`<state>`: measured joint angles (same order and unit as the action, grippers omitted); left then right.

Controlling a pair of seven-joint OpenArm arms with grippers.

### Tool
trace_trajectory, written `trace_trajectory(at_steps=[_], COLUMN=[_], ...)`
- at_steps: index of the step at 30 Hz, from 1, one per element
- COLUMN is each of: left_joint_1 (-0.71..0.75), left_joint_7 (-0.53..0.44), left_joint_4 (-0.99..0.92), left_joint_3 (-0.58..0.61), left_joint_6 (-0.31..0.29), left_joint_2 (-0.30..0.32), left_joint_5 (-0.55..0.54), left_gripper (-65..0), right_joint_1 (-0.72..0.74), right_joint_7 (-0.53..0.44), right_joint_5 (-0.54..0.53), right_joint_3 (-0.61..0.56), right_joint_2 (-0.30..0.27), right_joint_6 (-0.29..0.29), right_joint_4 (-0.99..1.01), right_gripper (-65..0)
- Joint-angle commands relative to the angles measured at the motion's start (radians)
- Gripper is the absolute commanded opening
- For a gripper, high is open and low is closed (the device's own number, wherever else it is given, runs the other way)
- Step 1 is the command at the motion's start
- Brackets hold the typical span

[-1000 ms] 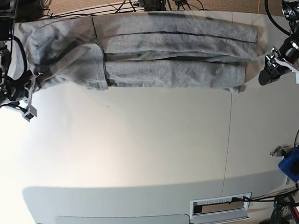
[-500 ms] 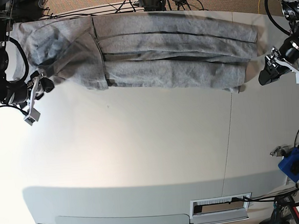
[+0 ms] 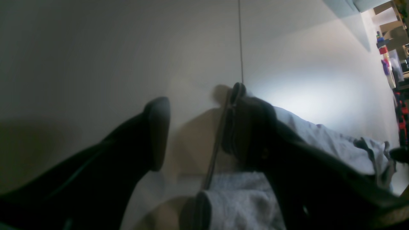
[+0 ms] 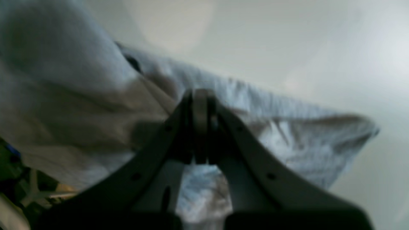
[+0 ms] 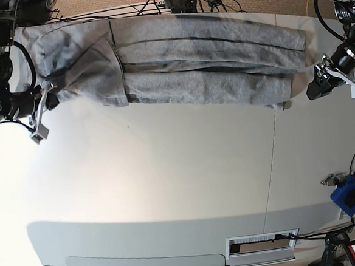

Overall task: Fold the T-shirt properly
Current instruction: 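Grasp the sleeve with the right gripper and fold it onto the shirt, then release the left gripper and move it to the shirt's middle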

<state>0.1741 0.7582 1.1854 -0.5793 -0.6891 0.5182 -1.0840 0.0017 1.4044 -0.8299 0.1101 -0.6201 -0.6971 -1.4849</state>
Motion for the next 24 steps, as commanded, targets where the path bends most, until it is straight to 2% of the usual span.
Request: trace_trajectory(at_steps=[1, 7, 12, 19, 20, 21, 24], left_joint_1=[-0.005, -0.005, -0.005, -0.005, -0.005, -0.005, -0.002], left_joint_7=[-0.018, -0.019, -0.018, -0.001, 0.031, 0.077, 0.185], left_joint_4=[0.015, 0.015, 0.015, 0.015, 0.015, 0.015, 0.015], left_joint_3=[-0.008, -0.008, -0.008, -0.008, -0.006, -0.003, 0.026], left_joint_6=[-0.009, -0.009, -0.009, -0.009, -0.009, -0.009, -0.009], left_joint_2=[0.025, 0.025, 0.025, 0.024, 0.024, 0.024, 0.023], left_joint_5=[-0.024, -0.024, -0.024, -0.026, -0.043, -0.078, -0.170], left_gripper=[-31.5, -31.5, -31.5, -31.6, -33.3, -38.4, -61.1], right_joint_1=[0.005, -0.055, -0.112, -0.158, -0.157, -0.156, -0.156], right_joint_7=[-0.008, -0.008, -0.008, -0.008, -0.008, -0.008, -0.008], right_joint_5=[0.001, 0.124, 0.120, 0.121, 0.121, 0.121, 0.121], right_joint_3=[0.009, 0.010, 0.010, 0.010, 0.010, 0.010, 0.010], right_joint_2=[-0.023, -0.024, -0.028, -0.028, -0.028, -0.028, -0.028], right_joint_6=[-0.001, -0.001, -0.001, -0.001, -0.001, -0.001, -0.001], right_joint_4=[-0.013, -0.013, -0.027, -0.146, -0.162, -0.174, -0.198], right_gripper=[-65.0, -65.0, -65.0, -65.0, -65.0, -65.0, -65.0])
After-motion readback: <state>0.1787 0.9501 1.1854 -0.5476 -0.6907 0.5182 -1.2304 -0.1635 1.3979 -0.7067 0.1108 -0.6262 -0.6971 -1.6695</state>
